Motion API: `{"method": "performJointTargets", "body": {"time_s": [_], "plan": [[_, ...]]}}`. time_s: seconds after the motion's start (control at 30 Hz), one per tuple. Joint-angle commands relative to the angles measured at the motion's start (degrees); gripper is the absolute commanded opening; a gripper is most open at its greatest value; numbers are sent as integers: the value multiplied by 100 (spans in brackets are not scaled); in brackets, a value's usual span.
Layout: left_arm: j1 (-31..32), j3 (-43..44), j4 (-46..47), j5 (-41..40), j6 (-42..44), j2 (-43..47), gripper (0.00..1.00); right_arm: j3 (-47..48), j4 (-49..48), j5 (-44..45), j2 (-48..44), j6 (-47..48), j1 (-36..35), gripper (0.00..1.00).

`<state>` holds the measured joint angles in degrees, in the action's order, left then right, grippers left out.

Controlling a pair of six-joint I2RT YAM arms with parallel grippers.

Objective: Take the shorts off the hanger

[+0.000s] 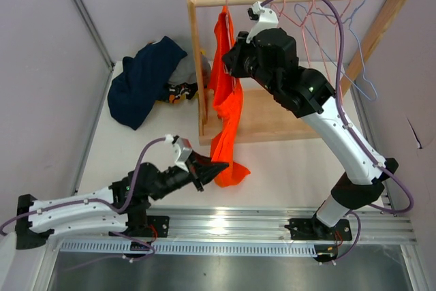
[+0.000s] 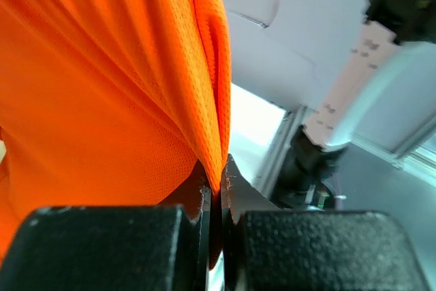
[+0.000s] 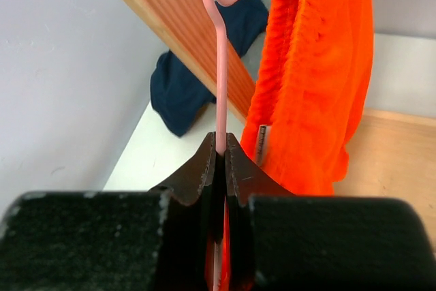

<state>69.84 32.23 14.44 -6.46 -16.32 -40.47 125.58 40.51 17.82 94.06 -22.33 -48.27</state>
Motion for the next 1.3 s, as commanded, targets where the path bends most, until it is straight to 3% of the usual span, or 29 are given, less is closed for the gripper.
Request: {"method": "performJointTargets", "body": {"time_s": [0.0,0.2,0.33,0.43,0.57,0.67,0.93,1.07,1.27], "plan": [[897,-664,-476,-1100,-626,477,0,371,-861,151,-283,62,274,0],[1365,-806,-644,-1525,-602,426,0,73,-957,99,-432,-70,336,0],[1391,-429,-538,-1008,-294,-327,0,28,-940,178,-520,-61,362,0],[1427,-191,-504,-1147,-293,-742,0,107,-808,134,-547,-87,354,0],[1418,335,-731,-2398,-128,-1147,0,-103,-501,63,-826,-280,266,0],[1112,994,-1116,-2912,241,-1366,0,-989,-535,-59,-1405,-623,47,0],[-892,3025,-2040,-2536,830,-1999,0,-3152,-89,-262,-2875,-1695,-727,0],[-1061,3833,-2445,-2501,1166,-2272,0,-3575,246,-16,-3341,-1942,-1035,0],[-1061,4195,-3438,-1588,1139,-2044,0,-3269,440,564,-3412,-1565,-1018,0]]}}
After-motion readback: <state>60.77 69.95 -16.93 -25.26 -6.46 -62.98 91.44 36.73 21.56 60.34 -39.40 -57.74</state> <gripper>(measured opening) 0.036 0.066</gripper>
